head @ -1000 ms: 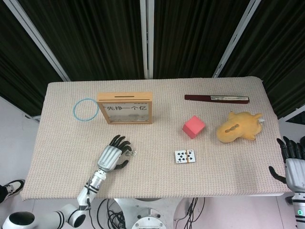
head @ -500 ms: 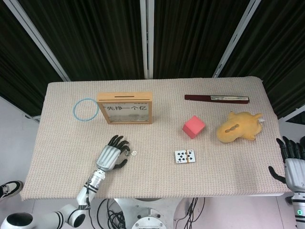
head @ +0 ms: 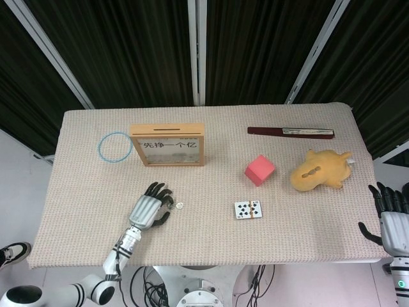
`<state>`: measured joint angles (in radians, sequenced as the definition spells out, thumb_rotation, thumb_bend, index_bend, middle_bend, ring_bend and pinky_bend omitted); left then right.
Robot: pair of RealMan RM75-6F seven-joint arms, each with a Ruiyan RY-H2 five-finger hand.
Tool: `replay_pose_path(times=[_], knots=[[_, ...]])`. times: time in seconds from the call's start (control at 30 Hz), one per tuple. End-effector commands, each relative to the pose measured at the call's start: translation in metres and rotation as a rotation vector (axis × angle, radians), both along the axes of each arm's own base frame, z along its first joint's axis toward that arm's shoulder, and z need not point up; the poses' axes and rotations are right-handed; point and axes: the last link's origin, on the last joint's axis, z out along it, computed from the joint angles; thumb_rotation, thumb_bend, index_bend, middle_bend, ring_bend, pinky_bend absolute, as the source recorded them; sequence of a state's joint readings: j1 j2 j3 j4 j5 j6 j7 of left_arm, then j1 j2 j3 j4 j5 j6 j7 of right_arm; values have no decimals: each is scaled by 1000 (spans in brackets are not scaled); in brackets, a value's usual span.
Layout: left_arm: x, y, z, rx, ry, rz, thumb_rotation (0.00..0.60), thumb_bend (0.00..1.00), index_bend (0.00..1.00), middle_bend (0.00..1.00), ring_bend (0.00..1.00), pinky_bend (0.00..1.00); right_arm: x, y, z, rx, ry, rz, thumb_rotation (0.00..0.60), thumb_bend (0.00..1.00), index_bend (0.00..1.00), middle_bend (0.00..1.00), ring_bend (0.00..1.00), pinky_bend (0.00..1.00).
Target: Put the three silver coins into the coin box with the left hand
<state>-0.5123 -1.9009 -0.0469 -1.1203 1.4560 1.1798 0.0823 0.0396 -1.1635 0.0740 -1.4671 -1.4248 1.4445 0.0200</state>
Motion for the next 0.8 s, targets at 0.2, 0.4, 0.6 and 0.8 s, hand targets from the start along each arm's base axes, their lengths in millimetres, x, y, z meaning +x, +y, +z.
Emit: replay_pose_path(times=[0.2,0.4,0.6,0.8], knots=[[-2,-1,-2,-19,19,6,600,261,395,204,59,88,-1,0,0,0,3,1,600,209,0,0,0,0],[-1,-1,-3,-24,22,8,600,261,393,204,59,88,0,1,-2,5,6,9,600,209,0,0,0,0],[-1,-1,-3,-26,26,12,600,261,403,204,58,88,-2,1,-2,6,5,4,600,211,0,0,0,0],[1,0,-3,-33,25,7,600,261,410,204,58,88,-3,1,-3,7,3,0,600,211,0,0,0,0]])
